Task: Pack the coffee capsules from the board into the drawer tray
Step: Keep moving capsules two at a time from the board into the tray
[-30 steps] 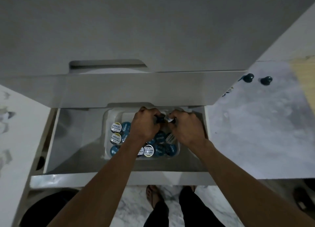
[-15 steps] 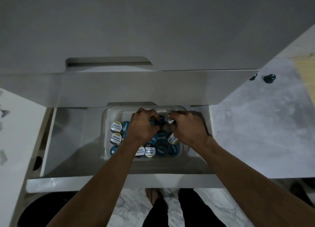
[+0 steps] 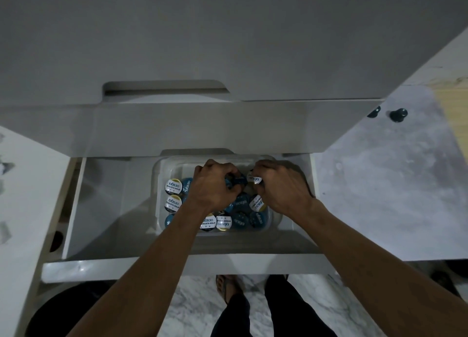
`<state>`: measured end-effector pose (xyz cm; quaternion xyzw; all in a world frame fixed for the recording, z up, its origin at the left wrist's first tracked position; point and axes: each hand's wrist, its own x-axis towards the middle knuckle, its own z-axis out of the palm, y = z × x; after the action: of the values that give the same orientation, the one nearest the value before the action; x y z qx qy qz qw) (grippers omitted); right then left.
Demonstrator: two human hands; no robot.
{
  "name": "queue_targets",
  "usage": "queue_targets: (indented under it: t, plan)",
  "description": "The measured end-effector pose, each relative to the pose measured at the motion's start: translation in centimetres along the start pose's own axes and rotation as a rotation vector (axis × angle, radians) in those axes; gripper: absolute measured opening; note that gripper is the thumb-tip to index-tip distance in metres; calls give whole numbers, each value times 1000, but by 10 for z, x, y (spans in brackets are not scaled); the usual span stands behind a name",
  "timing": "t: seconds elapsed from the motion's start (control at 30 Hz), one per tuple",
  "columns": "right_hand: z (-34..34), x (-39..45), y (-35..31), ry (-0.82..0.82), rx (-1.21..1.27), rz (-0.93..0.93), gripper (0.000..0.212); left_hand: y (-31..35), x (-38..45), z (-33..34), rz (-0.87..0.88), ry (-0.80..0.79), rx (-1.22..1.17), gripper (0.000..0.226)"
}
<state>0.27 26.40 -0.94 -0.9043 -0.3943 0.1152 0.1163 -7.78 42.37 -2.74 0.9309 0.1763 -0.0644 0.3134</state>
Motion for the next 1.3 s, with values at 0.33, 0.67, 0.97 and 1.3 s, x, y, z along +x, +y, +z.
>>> queue_targets:
  t: [0.33, 0.67, 0.97, 1.3]
  plan:
    - [-2, 3, -1, -40, -90, 53, 21, -1, 6, 1, -48, -23, 16, 28]
    - [-3, -1, -4, -63, -59, 77, 25, 0, 6, 5, -35, -41, -30, 28]
    - [0, -3, -6, -97, -66, 84, 17, -3, 4, 7, -31, -14, -35, 35]
    - [-8, -11, -10, -61, 97, 124, 40, -3, -11, -9, -8, 82, -107, 28]
